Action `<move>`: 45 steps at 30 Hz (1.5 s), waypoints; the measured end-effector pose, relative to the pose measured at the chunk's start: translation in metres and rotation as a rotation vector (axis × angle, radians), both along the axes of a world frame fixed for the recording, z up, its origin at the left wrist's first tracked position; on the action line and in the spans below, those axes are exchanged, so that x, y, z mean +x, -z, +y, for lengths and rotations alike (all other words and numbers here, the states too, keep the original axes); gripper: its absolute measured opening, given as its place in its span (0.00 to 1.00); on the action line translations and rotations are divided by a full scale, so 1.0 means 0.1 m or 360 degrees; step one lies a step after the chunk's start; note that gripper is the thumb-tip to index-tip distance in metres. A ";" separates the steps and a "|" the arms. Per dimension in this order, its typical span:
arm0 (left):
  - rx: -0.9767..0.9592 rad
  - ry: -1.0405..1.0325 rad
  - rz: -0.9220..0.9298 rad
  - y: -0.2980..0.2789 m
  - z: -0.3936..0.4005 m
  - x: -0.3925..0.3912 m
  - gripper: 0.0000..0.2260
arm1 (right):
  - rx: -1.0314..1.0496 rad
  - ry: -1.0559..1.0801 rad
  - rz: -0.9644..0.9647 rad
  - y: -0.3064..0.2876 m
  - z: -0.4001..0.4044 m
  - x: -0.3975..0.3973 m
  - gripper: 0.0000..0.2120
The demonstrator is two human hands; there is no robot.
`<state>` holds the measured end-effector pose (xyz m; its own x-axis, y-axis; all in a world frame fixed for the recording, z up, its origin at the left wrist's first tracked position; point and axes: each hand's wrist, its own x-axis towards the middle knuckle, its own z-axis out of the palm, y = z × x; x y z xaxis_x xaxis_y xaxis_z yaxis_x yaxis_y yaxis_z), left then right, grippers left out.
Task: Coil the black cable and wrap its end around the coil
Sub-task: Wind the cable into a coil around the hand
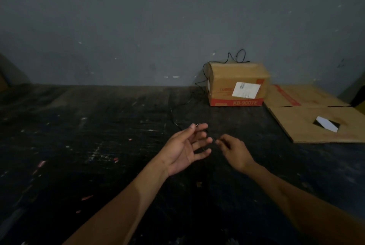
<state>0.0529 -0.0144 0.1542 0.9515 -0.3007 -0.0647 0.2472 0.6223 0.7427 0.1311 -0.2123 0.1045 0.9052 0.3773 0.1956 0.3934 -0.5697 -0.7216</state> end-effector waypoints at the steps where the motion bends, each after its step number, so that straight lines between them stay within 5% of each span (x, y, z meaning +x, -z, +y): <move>1: -0.0031 0.0024 -0.0019 -0.02 0.00 0.01 0.15 | -0.0008 -0.0045 0.0018 0.01 0.02 -0.04 0.06; 10: -0.0317 -0.0103 -0.0110 -0.11 0.12 0.25 0.16 | -0.0223 -0.0540 0.0177 0.12 0.21 -0.35 0.11; 16: -0.0151 -0.0371 -0.0081 -0.04 0.27 0.35 0.16 | -0.0508 -0.0800 0.0572 -0.17 0.27 -0.52 0.15; 24: 0.0633 -0.0274 -0.0016 0.18 0.27 0.22 0.15 | -0.0711 -0.0858 0.0013 -1.07 0.14 -0.35 0.07; 35: 0.0232 0.0093 -0.0089 0.02 -0.12 0.02 0.19 | -0.0494 -0.0777 -0.0344 -1.73 0.04 -0.01 0.03; 45: 0.0252 0.0480 -0.0059 -0.02 -0.13 -0.12 0.16 | -0.0198 -0.0549 -0.0349 -1.47 -0.18 0.22 0.04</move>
